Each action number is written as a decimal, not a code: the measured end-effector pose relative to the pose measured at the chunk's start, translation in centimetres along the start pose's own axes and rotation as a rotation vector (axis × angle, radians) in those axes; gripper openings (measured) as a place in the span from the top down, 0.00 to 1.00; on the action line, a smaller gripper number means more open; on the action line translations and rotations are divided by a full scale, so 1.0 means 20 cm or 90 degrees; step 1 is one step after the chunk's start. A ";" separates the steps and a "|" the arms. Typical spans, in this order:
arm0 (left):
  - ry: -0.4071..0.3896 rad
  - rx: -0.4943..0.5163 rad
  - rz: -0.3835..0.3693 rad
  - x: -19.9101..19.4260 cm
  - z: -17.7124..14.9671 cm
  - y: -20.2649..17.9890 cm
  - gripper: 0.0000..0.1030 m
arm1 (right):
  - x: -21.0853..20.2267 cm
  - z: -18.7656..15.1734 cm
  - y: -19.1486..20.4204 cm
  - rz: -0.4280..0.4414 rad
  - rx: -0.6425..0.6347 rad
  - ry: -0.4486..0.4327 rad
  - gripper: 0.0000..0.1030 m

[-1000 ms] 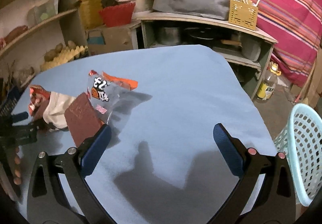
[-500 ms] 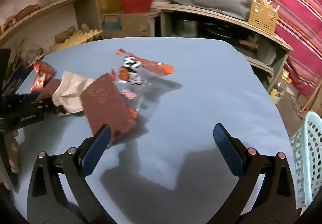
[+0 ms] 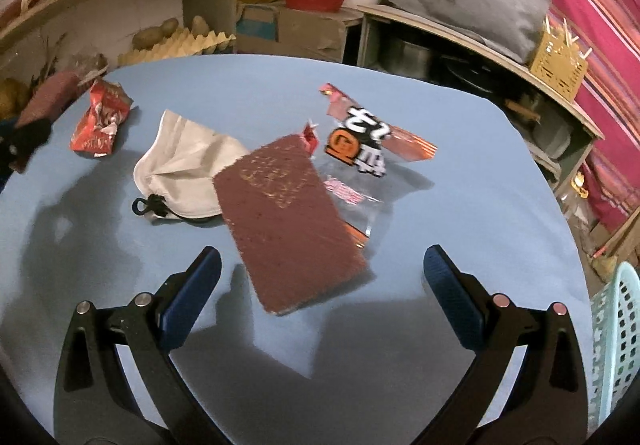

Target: Collect trash

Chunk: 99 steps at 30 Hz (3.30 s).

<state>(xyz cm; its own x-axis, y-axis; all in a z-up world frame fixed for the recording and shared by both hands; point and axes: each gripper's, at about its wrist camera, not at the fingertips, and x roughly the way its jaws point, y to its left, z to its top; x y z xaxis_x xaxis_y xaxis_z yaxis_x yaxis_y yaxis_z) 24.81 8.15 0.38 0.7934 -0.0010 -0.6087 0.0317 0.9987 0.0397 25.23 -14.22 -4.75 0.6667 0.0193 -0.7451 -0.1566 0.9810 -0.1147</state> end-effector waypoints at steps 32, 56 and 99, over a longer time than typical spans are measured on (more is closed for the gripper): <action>-0.040 0.033 -0.022 -0.21 0.03 -0.29 0.39 | -0.28 -0.12 -0.34 0.088 0.062 -0.014 0.43; -0.038 -0.052 0.029 -0.24 0.04 0.01 0.39 | -0.12 -0.08 -0.10 0.085 -0.050 0.003 0.41; -0.069 -0.005 -0.002 -0.30 0.06 -0.33 0.39 | -0.63 -0.44 -0.87 -0.142 0.081 -0.053 0.41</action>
<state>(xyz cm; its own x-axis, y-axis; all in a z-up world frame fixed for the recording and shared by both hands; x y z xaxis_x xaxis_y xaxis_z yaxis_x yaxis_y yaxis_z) 20.66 1.40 4.77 0.8543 -0.0093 -0.5198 0.0302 0.9990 0.0317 13.13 -33.24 0.89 0.7331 -0.1889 -0.6533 0.0901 0.9792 -0.1820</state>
